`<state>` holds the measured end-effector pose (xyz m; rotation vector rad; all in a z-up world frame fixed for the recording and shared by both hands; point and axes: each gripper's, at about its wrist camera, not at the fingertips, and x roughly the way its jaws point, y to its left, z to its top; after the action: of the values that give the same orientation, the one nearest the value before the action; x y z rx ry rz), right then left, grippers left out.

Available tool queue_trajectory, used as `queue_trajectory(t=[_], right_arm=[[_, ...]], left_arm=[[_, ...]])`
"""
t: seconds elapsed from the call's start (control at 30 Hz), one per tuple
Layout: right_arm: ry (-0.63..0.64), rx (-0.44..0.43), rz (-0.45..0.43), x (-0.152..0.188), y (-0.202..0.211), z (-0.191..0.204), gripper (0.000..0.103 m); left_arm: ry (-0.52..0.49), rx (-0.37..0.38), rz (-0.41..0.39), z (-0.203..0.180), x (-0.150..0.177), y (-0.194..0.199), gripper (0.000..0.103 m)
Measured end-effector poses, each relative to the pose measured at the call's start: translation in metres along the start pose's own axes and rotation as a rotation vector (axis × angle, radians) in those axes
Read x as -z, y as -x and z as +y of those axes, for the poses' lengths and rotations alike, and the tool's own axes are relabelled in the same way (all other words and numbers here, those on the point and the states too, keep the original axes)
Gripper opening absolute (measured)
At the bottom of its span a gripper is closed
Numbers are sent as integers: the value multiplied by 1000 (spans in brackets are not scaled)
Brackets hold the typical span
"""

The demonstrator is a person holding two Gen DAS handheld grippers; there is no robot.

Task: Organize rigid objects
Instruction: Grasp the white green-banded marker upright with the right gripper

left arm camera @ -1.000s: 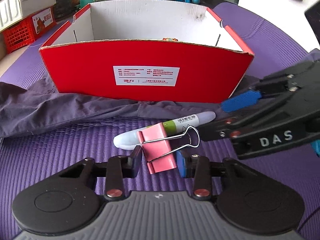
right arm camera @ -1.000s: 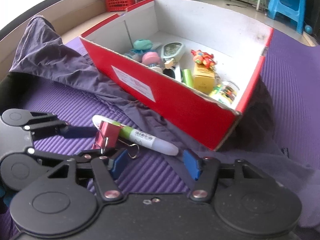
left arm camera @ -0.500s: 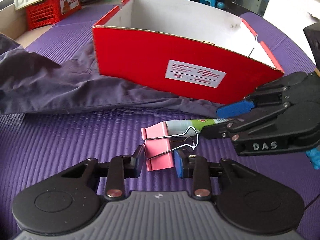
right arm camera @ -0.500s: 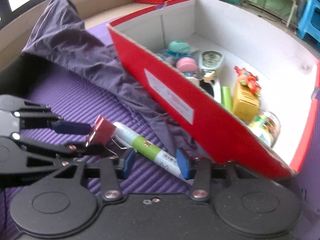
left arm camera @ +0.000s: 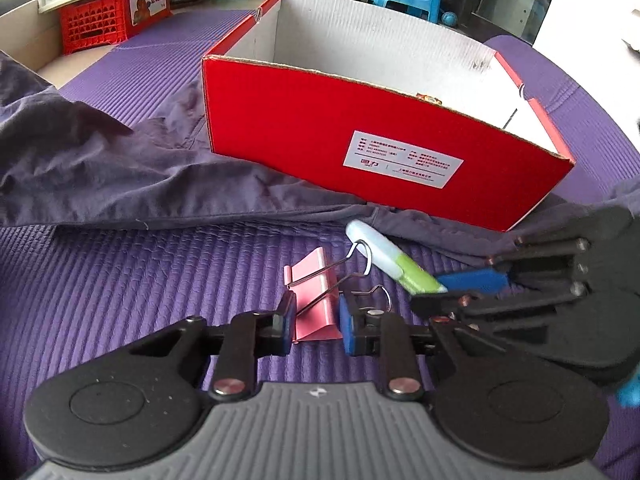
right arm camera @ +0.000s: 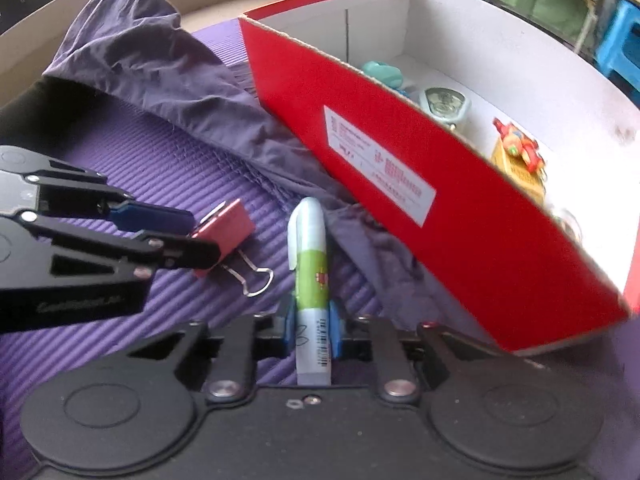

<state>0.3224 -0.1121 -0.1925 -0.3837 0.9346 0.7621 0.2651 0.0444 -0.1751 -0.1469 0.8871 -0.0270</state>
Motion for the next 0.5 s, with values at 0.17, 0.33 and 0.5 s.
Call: queue_trajectory(t=[0.17, 0.33, 0.5], right_arm=[[-156, -36, -27, 13, 22, 5, 16], [-306, -61, -60, 27, 50, 11, 16], [-343, -42, -52, 44, 70, 21, 16]], left_arm=[[20, 26, -4, 2, 0, 15, 13], [34, 59, 9, -2, 5, 33, 7], [-14, 13, 32, -10, 13, 38, 7]])
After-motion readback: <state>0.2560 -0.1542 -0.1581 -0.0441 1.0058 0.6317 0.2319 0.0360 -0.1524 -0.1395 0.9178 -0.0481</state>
